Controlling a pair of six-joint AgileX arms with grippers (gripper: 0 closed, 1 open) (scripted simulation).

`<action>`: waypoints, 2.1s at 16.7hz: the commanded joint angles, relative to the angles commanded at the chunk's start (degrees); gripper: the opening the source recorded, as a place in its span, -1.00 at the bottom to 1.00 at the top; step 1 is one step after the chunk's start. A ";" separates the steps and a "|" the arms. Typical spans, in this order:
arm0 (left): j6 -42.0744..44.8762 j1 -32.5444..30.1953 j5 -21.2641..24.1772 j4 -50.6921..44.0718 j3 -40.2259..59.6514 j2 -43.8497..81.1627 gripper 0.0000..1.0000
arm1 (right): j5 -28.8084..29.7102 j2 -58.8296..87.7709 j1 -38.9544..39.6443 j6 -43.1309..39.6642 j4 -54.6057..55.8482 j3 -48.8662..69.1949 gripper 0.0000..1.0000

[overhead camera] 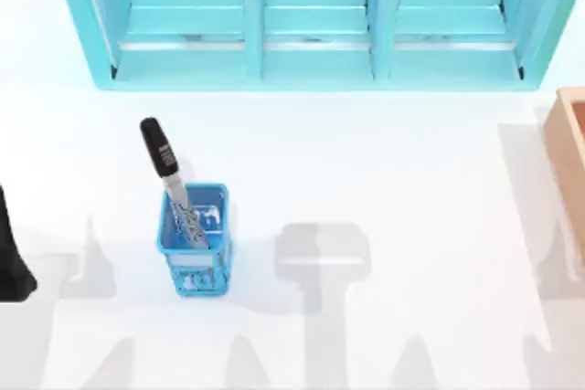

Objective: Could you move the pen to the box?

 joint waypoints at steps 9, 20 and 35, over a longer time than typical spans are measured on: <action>0.00 0.00 0.00 0.00 0.00 0.00 1.00 | -0.39 17.07 11.08 2.20 1.97 9.77 1.00; 0.00 0.00 0.00 0.00 0.00 0.00 1.00 | -0.16 77.36 40.94 9.78 11.97 41.81 1.00; 0.00 0.00 0.00 0.00 0.00 0.00 1.00 | -0.35 100.35 52.86 12.98 14.42 53.51 1.00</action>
